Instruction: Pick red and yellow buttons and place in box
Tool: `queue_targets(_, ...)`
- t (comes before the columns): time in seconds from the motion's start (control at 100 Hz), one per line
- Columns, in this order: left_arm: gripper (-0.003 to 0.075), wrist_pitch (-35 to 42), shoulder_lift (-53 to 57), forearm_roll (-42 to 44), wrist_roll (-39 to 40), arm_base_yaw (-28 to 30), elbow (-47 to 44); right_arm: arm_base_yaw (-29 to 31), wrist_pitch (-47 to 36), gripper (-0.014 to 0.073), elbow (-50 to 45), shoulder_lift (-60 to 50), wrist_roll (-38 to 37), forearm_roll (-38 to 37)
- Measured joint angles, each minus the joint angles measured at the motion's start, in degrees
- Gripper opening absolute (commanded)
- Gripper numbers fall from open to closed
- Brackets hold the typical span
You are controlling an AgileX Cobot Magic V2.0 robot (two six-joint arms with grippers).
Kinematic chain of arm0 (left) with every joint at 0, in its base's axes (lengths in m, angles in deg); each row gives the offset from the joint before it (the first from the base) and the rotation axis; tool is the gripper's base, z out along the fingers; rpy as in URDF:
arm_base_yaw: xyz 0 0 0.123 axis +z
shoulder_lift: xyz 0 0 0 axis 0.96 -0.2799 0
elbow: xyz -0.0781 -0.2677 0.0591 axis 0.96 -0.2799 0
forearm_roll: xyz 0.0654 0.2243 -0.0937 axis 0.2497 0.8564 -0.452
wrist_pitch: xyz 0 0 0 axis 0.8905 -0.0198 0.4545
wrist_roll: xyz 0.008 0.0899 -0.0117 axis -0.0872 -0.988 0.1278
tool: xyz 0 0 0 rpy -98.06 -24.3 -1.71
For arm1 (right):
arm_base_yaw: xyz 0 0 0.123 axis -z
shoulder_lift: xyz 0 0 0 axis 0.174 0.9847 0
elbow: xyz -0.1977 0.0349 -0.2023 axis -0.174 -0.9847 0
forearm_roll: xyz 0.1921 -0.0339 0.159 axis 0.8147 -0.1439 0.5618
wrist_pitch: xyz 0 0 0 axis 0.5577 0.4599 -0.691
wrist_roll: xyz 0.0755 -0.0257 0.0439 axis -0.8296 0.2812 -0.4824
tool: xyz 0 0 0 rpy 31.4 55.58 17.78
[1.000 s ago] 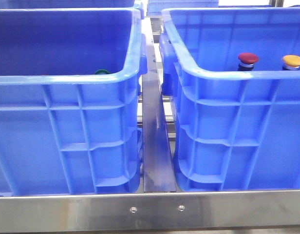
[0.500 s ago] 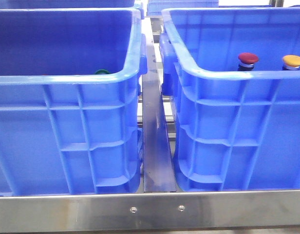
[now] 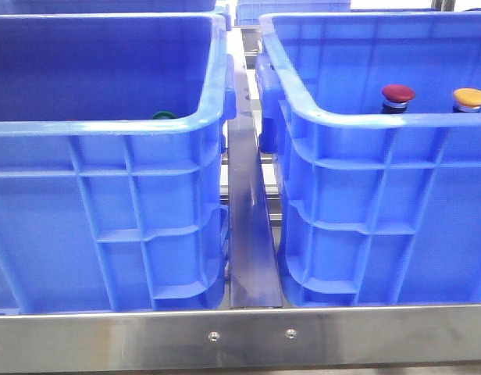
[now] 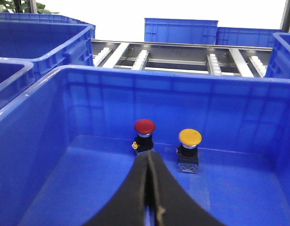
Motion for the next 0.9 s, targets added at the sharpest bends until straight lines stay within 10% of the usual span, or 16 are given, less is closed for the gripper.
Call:
queue_targets(0.68, -0.002, 0.0, 0.0, 0.0, 0.0, 0.0, 0.0, 0.0, -1.0, -0.0068, -0.2, 0.0, 4.5, -0.1)
queue_targets(0.9, -0.002, 0.0, 0.0, 0.0, 0.0, 0.0, 0.0, 0.0, -0.9, -0.0068, -0.2, 0.0, -34.4, -34.8)
